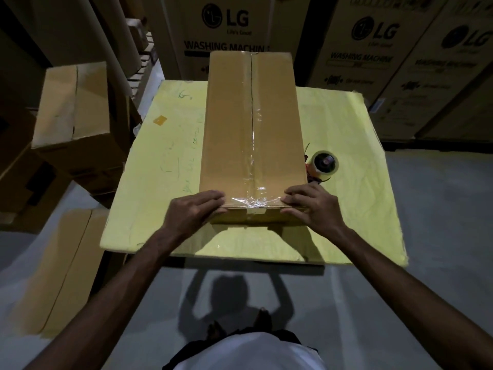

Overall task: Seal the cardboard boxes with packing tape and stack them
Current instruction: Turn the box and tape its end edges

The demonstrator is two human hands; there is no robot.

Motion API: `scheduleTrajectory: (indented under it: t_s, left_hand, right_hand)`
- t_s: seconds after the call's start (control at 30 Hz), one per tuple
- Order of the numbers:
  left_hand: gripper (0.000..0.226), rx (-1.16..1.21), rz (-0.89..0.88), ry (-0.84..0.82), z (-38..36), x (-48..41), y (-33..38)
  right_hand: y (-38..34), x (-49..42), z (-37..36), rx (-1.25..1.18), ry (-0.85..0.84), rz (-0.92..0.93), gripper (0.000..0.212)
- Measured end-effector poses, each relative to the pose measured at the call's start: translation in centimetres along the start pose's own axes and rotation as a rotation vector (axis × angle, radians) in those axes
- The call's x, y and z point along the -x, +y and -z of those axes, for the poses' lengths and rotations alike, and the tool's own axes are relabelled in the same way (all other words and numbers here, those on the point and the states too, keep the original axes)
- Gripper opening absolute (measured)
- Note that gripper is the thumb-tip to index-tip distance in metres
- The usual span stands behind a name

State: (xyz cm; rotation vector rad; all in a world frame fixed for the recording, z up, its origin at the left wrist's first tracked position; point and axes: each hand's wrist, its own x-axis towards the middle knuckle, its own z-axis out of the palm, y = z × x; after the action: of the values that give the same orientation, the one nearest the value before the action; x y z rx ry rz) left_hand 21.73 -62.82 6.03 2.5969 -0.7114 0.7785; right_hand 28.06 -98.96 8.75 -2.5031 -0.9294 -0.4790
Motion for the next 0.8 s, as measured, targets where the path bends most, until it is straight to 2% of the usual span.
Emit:
scheduleTrajectory:
  t_s: [0.13,0.23,0.37,0.5,0.6,0.63,0.7,0.8]
  left_hand:
    - [0.029,0.045,0.037,-0.072,1.9,1.3,-2.6]
    - [0.031,0.089,0.006,-0.108,2.4,1.2,-2.7]
    - [0.037,0.104,0.030,-0.122,2.6,1.4,-2.7]
    - [0.074,-0.063,-0.143,-0.385,3.9,2.6,-4.3]
    - [0.098,-0.096,-0.189,-0.408,4.6,1.9,-5.0]
    - [0.097,-0.086,-0.193,-0.373,4.5,1.4,-4.9]
    - [0.076,-0.062,-0.239,-0.304,4.0,0.6,-4.6]
    - [0.052,-0.048,-0.258,-0.326,3.0,-0.7,-4.4]
  right_hand:
    - [1.7,0.8,1.2,-0.042,0.009,-0.135,0.035]
    - [2.4,0.9,2.1,-0.185,-0.143,-0.187,0.038]
    - [2.8,0.6,2.6,-0.239,-0.284,-0.191,0.045]
    - [3.7,0.0,4.6,-0.104,-0.520,-0.097,0.063]
    - [3.9,-1.0,5.4,0.049,-0.549,-0.026,0.078]
    - [3.9,-1.3,5.4,0.083,-0.539,-0.014,0.077]
    - [3.7,-1.7,5.1,0.112,-0.527,-0.007,0.071]
    - [3.2,-1.6,4.8,0.104,-0.496,-0.014,0.059]
